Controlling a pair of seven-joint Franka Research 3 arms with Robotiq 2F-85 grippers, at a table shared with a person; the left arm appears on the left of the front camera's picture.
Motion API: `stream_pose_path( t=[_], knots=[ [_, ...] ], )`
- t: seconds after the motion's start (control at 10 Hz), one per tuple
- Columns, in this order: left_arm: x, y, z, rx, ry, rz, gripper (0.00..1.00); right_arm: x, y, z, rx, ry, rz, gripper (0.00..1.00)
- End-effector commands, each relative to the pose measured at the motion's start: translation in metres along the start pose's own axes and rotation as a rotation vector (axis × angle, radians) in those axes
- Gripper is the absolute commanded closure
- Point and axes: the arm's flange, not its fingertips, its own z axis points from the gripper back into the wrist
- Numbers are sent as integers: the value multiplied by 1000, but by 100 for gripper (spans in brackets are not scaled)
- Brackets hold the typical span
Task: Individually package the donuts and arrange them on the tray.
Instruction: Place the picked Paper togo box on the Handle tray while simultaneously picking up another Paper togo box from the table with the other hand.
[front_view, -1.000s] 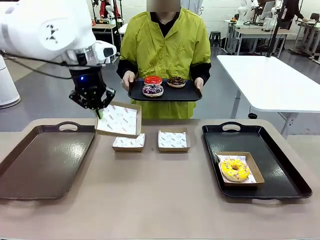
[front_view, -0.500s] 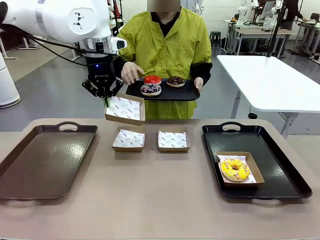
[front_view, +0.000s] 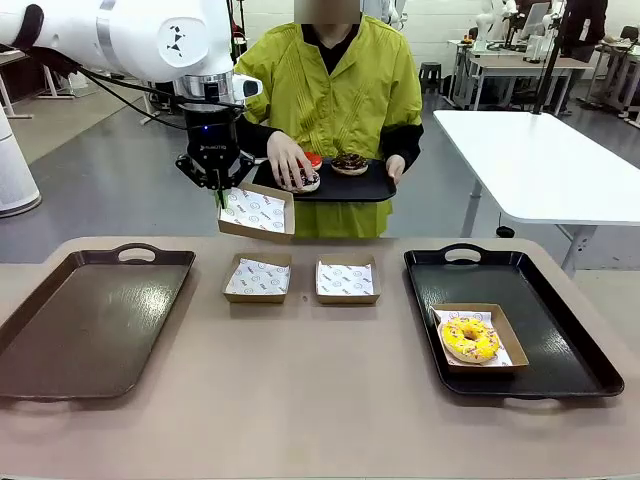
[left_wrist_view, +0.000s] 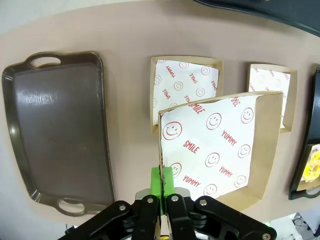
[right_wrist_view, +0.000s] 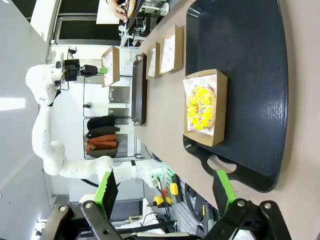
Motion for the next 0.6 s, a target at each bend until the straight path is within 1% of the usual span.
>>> stream_pose_path(
  t=[0.0,0.5],
  knots=[
    [-7,4,0,6,3,9,100,-1,0,1,2,0,-7,0],
    [-7,4,0,6,3,9,100,-1,0,1,2,0,-7,0]
  ],
)
